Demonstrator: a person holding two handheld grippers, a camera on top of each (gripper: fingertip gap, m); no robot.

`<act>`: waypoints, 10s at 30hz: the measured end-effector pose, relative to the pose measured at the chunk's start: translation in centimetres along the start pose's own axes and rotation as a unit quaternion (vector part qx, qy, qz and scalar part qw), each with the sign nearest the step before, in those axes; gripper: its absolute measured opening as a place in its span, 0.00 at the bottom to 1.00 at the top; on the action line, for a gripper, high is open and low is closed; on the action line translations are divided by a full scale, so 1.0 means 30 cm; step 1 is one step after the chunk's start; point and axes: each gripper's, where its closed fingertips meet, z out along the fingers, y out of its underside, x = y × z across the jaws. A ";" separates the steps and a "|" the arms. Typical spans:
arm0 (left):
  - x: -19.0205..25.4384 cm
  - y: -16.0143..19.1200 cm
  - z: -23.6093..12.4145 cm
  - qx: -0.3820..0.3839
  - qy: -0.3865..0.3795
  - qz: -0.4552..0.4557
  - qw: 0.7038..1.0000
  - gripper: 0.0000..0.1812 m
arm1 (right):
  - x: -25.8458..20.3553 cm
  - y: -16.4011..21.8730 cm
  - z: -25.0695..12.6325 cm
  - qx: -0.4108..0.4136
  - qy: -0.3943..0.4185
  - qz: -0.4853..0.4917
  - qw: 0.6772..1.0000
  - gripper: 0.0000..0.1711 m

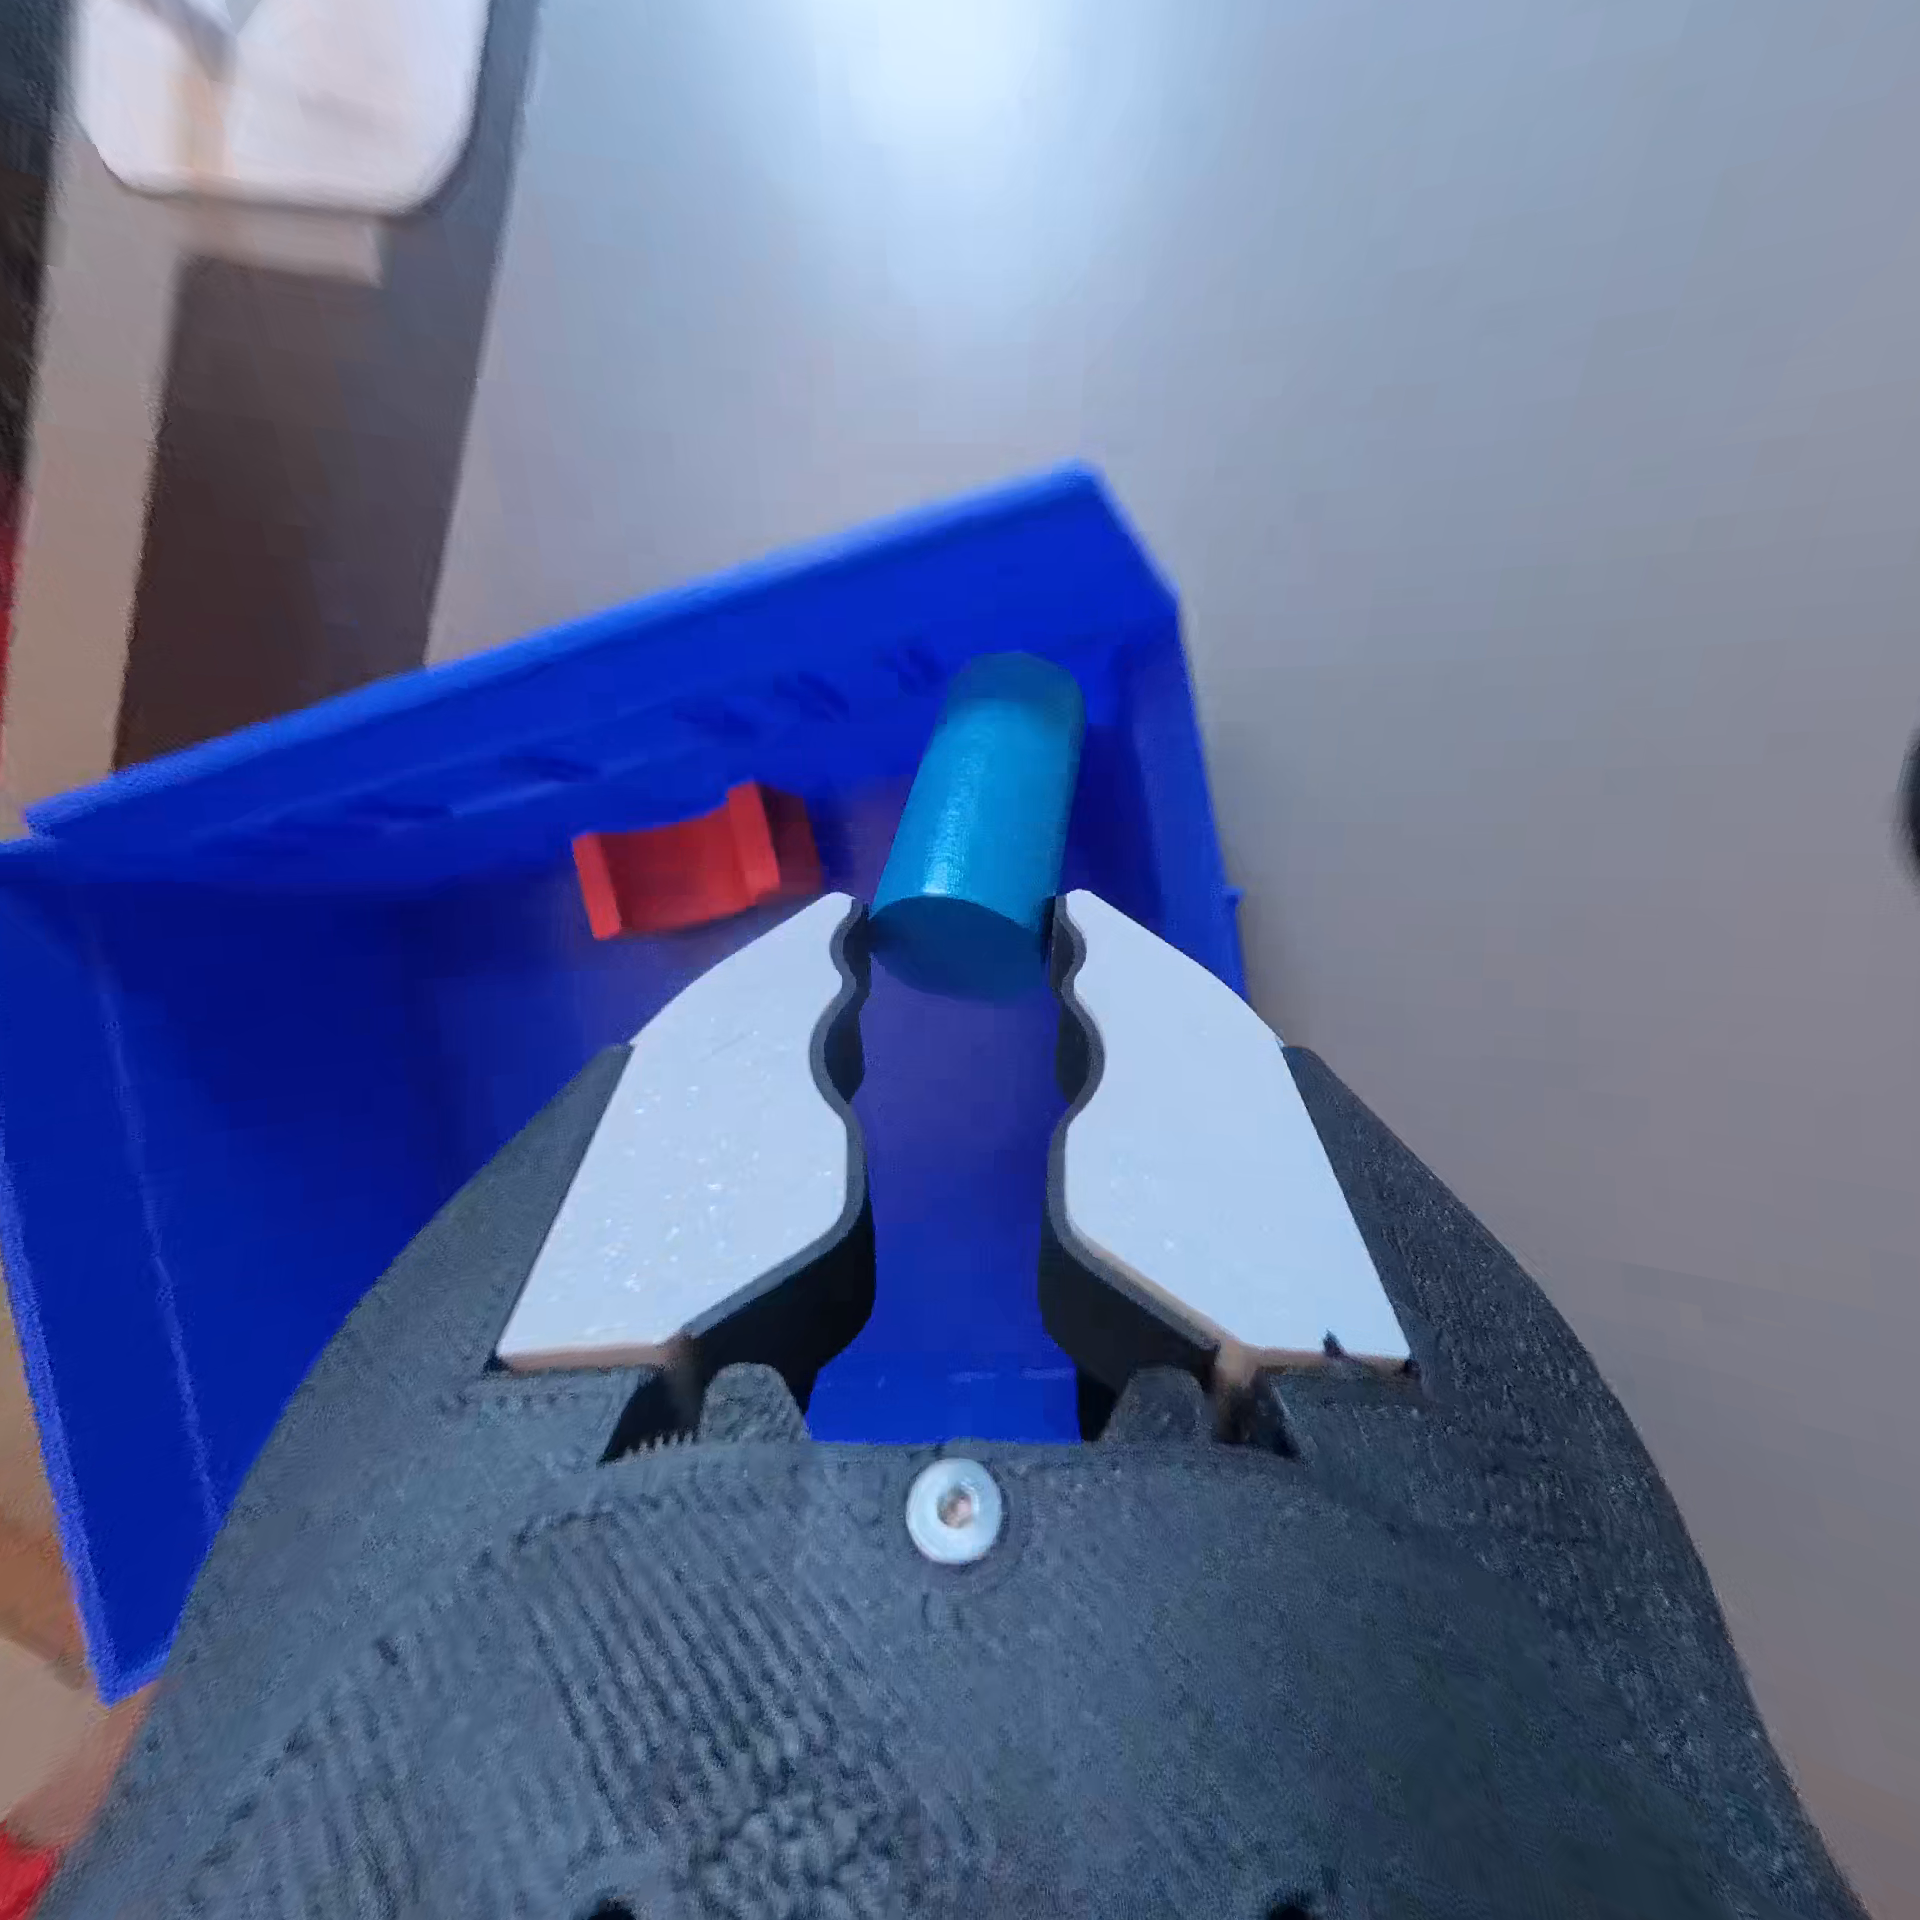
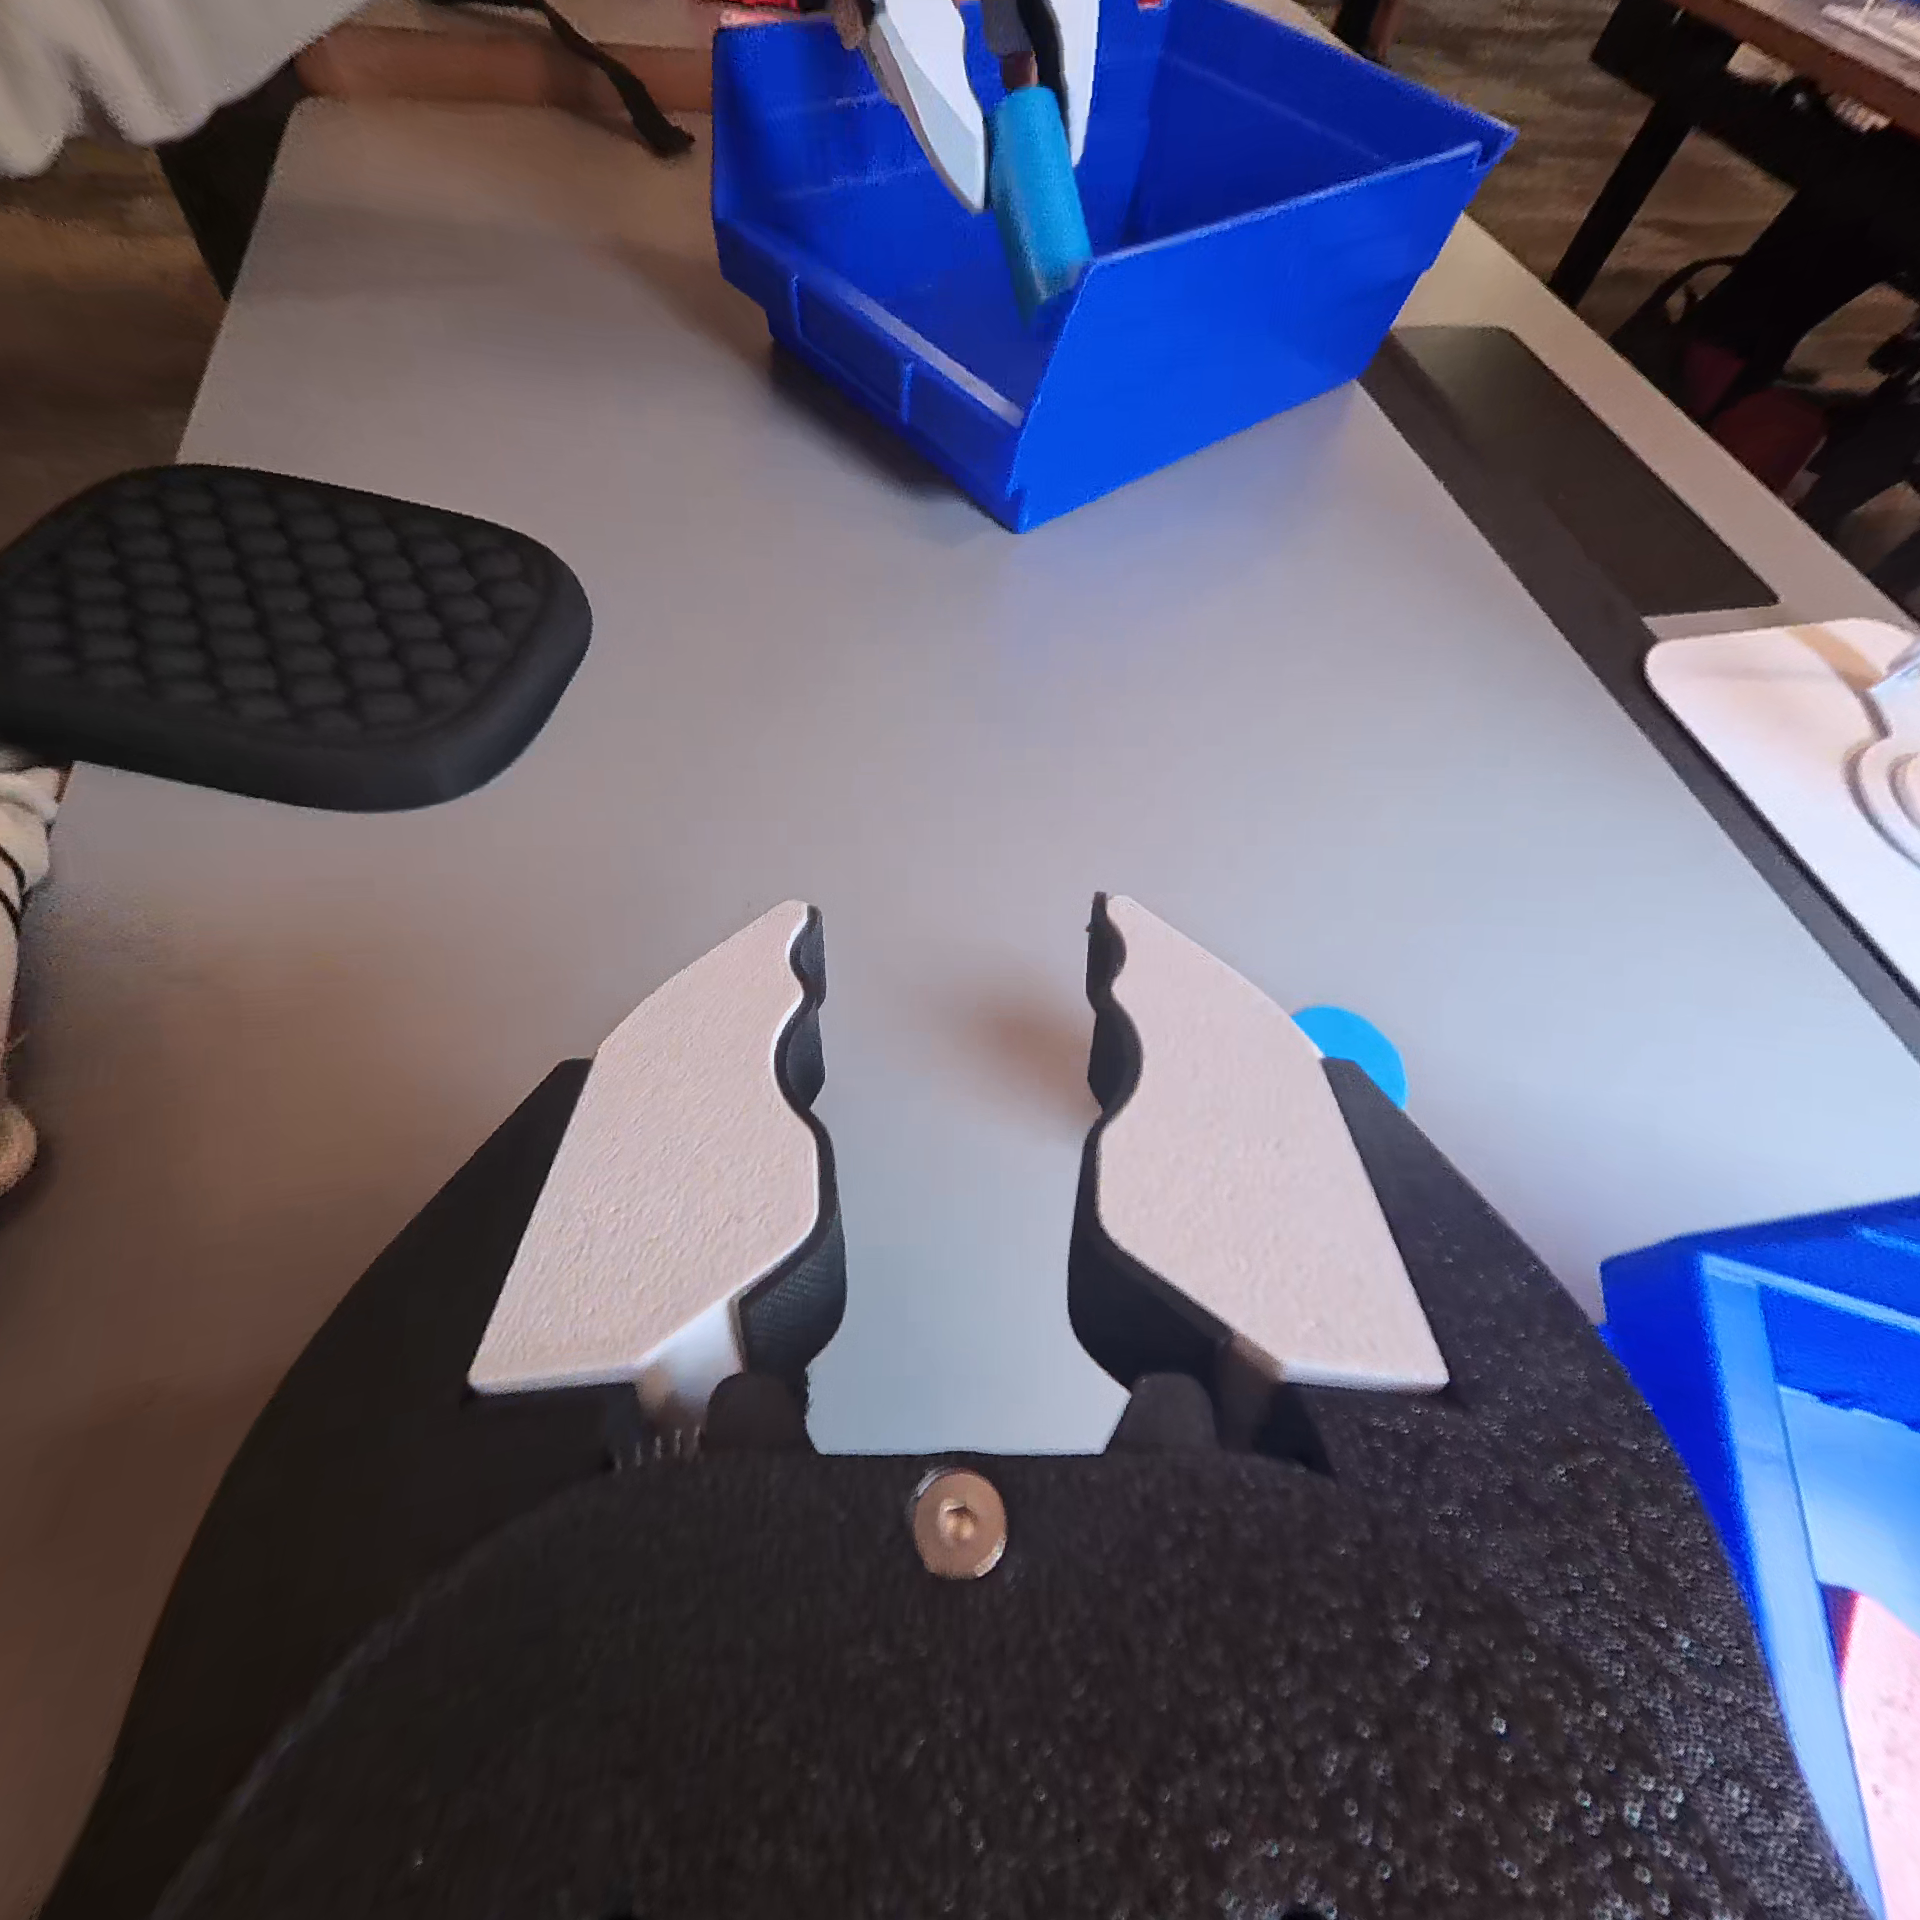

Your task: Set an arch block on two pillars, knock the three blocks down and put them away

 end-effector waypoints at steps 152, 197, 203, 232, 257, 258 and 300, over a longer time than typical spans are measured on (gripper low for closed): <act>0.396 -0.346 0.243 0.289 -0.024 -0.103 0.952 0.20 | 0.208 0.133 0.179 -0.057 0.045 0.059 0.996 0.20; 0.239 -0.342 0.045 0.344 -0.128 -0.143 0.919 0.17 | 0.199 0.014 0.052 0.018 0.083 0.044 0.995 0.35; -0.063 -0.160 -0.035 0.248 -0.189 -0.270 0.911 0.21 | 0.151 -0.020 -0.019 0.040 0.091 0.041 0.994 0.33; 0.505 -0.656 -0.173 0.546 0.379 -0.263 0.699 0.11 | -0.088 -0.288 -0.051 0.133 0.280 -0.346 0.885 0.31; 0.438 -0.542 0.221 0.399 0.146 -0.274 0.863 0.25 | 0.190 -0.164 0.073 -0.247 0.044 -0.132 0.959 0.20; 0.438 -0.537 0.232 0.391 0.131 -0.264 0.872 0.26 | 0.206 -0.159 0.085 -0.268 0.029 -0.123 0.955 0.20; 0.428 -0.500 0.366 0.279 0.028 -0.197 0.939 0.27 | 0.203 -0.010 0.203 -0.374 -0.058 -0.088 0.922 0.20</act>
